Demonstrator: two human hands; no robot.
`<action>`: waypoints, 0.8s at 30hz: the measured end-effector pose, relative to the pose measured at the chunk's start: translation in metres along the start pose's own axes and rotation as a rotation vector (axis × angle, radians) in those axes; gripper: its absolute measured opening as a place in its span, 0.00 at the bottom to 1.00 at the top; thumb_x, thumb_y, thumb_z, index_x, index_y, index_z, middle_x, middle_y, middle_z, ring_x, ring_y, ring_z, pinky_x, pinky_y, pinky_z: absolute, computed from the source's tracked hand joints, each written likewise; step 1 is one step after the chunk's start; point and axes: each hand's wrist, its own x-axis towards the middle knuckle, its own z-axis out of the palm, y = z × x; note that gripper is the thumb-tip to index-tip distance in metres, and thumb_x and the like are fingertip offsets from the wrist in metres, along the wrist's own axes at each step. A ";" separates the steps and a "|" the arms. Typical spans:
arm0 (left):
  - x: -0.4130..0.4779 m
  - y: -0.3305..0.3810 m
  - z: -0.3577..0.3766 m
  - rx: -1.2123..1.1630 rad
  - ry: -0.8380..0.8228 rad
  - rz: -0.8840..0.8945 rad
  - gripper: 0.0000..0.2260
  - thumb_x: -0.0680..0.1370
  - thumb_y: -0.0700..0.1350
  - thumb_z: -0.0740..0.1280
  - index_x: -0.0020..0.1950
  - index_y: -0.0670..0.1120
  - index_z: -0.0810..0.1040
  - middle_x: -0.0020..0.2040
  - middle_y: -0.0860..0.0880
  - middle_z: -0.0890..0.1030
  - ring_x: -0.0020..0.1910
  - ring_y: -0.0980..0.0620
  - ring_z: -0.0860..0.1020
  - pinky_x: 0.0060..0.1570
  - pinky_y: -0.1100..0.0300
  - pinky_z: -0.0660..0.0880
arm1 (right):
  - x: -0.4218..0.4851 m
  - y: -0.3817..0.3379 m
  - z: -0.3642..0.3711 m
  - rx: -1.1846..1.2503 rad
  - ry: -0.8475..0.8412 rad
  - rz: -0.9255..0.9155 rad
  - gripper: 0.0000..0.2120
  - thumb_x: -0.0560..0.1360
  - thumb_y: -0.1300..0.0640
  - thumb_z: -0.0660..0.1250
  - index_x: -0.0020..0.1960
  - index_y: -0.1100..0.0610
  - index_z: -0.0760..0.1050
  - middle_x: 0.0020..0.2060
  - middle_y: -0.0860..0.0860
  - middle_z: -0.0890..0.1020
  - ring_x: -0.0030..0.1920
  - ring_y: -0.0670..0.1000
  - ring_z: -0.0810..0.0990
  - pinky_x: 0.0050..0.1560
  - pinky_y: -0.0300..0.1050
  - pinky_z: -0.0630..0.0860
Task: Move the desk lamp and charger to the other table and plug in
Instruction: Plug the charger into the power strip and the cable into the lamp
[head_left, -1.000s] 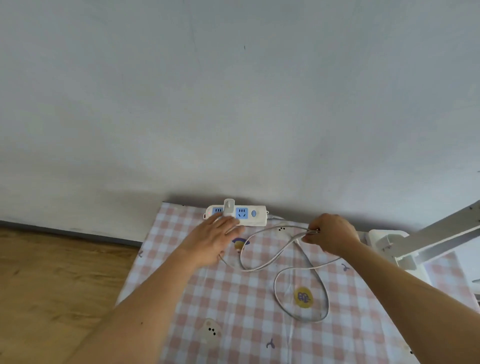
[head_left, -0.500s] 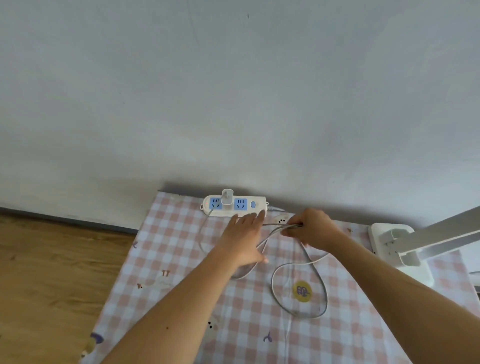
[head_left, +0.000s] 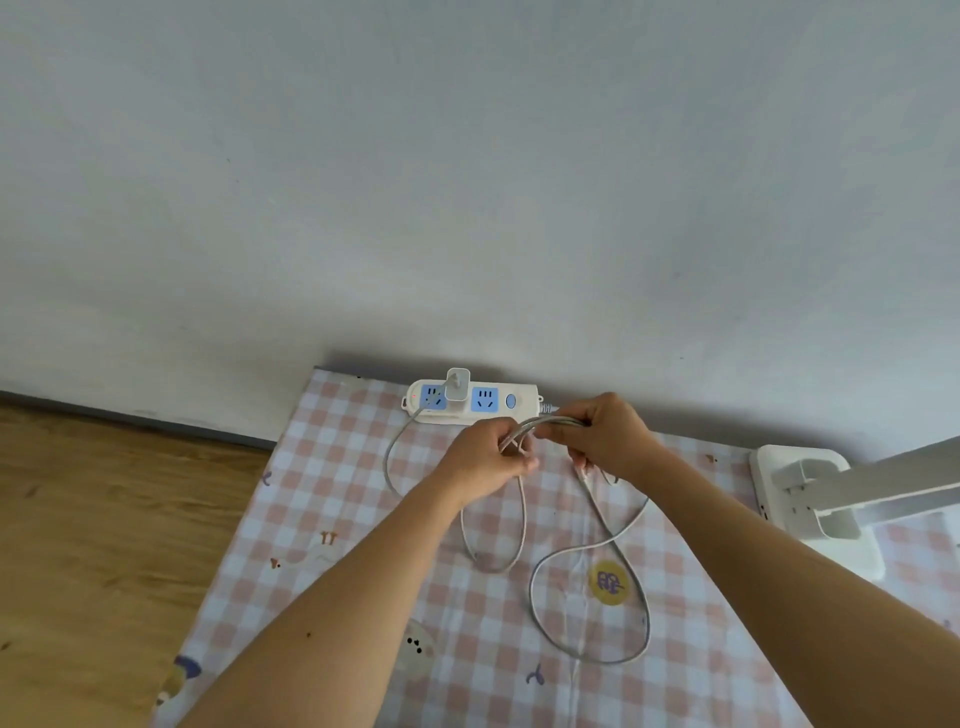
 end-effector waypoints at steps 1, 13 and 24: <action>0.002 -0.001 0.001 0.069 0.008 0.021 0.03 0.76 0.45 0.66 0.47 0.46 0.76 0.37 0.48 0.82 0.38 0.49 0.82 0.43 0.54 0.78 | 0.000 0.001 -0.001 -0.016 0.013 -0.001 0.06 0.71 0.49 0.73 0.36 0.47 0.83 0.17 0.47 0.76 0.18 0.42 0.70 0.20 0.28 0.64; 0.001 -0.052 -0.029 1.264 0.144 0.178 0.19 0.82 0.57 0.50 0.53 0.44 0.72 0.38 0.49 0.81 0.31 0.50 0.76 0.27 0.59 0.65 | -0.029 0.046 -0.028 -0.193 0.640 0.274 0.05 0.70 0.53 0.66 0.38 0.52 0.79 0.34 0.50 0.82 0.36 0.53 0.78 0.37 0.43 0.74; -0.001 -0.043 -0.006 1.178 0.201 0.310 0.23 0.80 0.51 0.59 0.73 0.42 0.62 0.70 0.44 0.69 0.67 0.44 0.70 0.59 0.50 0.72 | -0.051 0.071 0.004 -0.593 -0.035 0.465 0.11 0.63 0.44 0.74 0.39 0.47 0.75 0.39 0.45 0.80 0.43 0.49 0.78 0.41 0.42 0.72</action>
